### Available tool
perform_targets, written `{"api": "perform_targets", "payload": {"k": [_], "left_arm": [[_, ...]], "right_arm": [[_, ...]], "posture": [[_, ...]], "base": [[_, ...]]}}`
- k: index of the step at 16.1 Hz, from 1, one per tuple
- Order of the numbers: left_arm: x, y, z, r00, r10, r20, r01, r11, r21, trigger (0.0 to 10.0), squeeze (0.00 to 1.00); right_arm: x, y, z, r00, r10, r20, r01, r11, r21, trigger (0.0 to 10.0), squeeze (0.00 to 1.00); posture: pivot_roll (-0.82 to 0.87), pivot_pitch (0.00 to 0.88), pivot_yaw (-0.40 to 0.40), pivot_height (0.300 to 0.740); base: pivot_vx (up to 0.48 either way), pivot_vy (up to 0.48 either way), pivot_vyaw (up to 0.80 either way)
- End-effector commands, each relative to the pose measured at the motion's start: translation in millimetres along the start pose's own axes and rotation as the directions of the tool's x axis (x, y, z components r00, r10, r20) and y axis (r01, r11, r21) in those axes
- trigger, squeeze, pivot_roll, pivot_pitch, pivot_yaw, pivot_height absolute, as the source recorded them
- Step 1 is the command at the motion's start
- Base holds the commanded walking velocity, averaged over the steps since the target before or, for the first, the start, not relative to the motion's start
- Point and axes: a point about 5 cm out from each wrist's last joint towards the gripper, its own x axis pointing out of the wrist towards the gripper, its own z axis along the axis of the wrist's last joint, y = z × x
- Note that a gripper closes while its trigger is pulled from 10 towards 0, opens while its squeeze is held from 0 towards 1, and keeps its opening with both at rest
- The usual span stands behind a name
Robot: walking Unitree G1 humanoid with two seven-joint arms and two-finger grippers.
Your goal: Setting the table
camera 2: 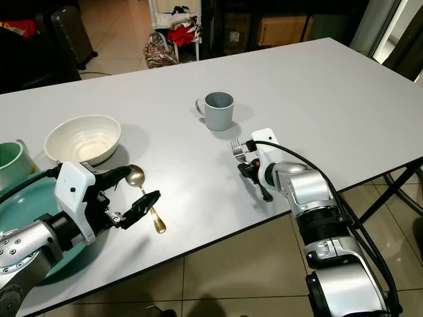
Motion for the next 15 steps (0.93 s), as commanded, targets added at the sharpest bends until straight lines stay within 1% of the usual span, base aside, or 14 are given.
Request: {"api": "perform_targets", "payload": {"k": [1,2,4,7,10,12,14,15], "left_arm": [[-2.2,-0.3,0,1.0,-0.004,-0.009,0.004,1.0,0.004,10.0,0.0],[-12.7,0.2,-3,0.998,-0.03,-0.058,0.031,0.999,0.022,10.0,0.0],[-25.8,0.2,-8,0.99,-0.064,-0.122,0.07,0.997,0.042,10.0,0.0],[-26.2,1.7,-11,0.989,-0.069,-0.132,0.075,0.996,0.044,10.0,0.0],[-28.1,4.2,-15,0.987,-0.072,-0.143,0.079,0.996,0.047,10.0,0.0],[-28.1,5.8,-18,0.987,-0.069,-0.143,0.076,0.996,0.047,10.0,0.0],[-27.7,7.0,-20,0.987,-0.065,-0.144,0.073,0.996,0.049,10.0,0.0],[-27.2,8.4,-21,0.987,-0.062,-0.145,0.07,0.996,0.051,10.0,0.0]], "right_arm": [[-1.2,1.0,10,1.0,0.009,0.026,-0.008,1.0,-0.019,0.9,0.0],[11.4,-0.5,4,0.998,0.045,-0.041,-0.046,0.999,-0.024,0.0,0.0],[20.6,2.2,-9,0.988,0.071,-0.136,-0.073,0.997,-0.01,0.0,0.0],[21.8,3.5,-10,0.986,0.079,-0.144,-0.08,0.997,0.0,0.0,0.0],[24.0,1.8,-6,0.987,0.092,-0.134,-0.092,0.996,0.004,0.0,0.0],[24.4,3.3,-4,0.986,0.101,-0.129,-0.101,0.995,0.006,0.0,0.0],[25.2,6.5,-4,0.985,0.114,-0.126,-0.114,0.993,0.006,0.0,0.0],[28.0,14.2,-3,0.983,0.135,-0.125,-0.135,0.991,0.013,0.0,0.0]], "posture": [[-0.06,0.05,0.039,0.74],[-0.02,0.053,0.014,0.74],[-0.02,0.05,0.014,0.74],[-0.01,0.046,0.017,0.74],[-0.01,0.046,0.021,0.74],[-0.01,0.045,0.018,0.74],[-0.01,0.045,0.018,0.74],[-0.01,0.045,0.018,0.74]], "base": [[0.0,0.0,0.0],[0.0,0.0,0.0],[0.0,0.0,0.0],[0.0,0.0,0.0],[0.0,0.0,0.0],[0.0,0.0,0.0],[0.0,0.0,0.0],[0.0,0.0,0.0]]}}
